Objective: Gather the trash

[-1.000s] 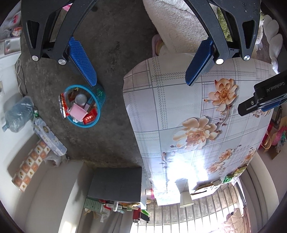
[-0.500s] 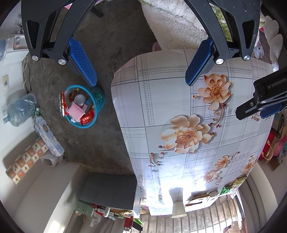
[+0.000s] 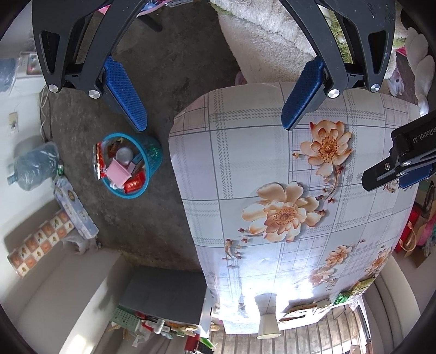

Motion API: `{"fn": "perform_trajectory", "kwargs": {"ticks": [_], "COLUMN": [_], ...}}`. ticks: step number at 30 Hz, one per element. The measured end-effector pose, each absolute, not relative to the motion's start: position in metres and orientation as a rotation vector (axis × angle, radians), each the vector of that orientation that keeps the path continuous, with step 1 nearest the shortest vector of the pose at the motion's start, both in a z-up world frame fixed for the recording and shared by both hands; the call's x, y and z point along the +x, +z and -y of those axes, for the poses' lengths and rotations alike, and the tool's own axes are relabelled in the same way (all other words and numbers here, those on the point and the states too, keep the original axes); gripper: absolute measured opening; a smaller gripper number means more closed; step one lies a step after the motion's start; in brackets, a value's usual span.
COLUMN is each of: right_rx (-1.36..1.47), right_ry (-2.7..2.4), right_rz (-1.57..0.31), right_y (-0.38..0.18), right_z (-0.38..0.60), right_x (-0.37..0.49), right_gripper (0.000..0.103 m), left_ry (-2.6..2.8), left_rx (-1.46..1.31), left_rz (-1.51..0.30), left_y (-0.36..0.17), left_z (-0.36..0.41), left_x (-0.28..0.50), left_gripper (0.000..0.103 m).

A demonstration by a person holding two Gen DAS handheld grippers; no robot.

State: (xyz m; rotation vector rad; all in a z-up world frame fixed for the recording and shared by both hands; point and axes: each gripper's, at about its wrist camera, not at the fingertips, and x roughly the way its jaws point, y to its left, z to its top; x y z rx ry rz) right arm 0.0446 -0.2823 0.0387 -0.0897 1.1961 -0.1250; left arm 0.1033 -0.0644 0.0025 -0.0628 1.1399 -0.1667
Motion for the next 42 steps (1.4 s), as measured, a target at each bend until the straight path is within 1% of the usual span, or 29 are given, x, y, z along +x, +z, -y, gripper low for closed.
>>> {"fn": "perform_trajectory", "kwargs": {"ticks": [22, 42], "right_rx": [-0.099, -0.091], "right_ry": [-0.156, -0.164], "right_rz": [-1.129, -1.13], "right_y": [0.055, 0.055], "right_z": [0.286, 0.288], "right_x": [0.026, 0.024], "right_gripper": [0.095, 0.095], "left_ry": [-0.188, -0.192], "left_rx": [-0.017, 0.003], "left_rz": [-1.058, -1.065], "left_y": [0.021, 0.02], "left_z": [0.075, 0.079], "left_x": [0.085, 0.086], "left_gripper": [0.098, 0.098]}}
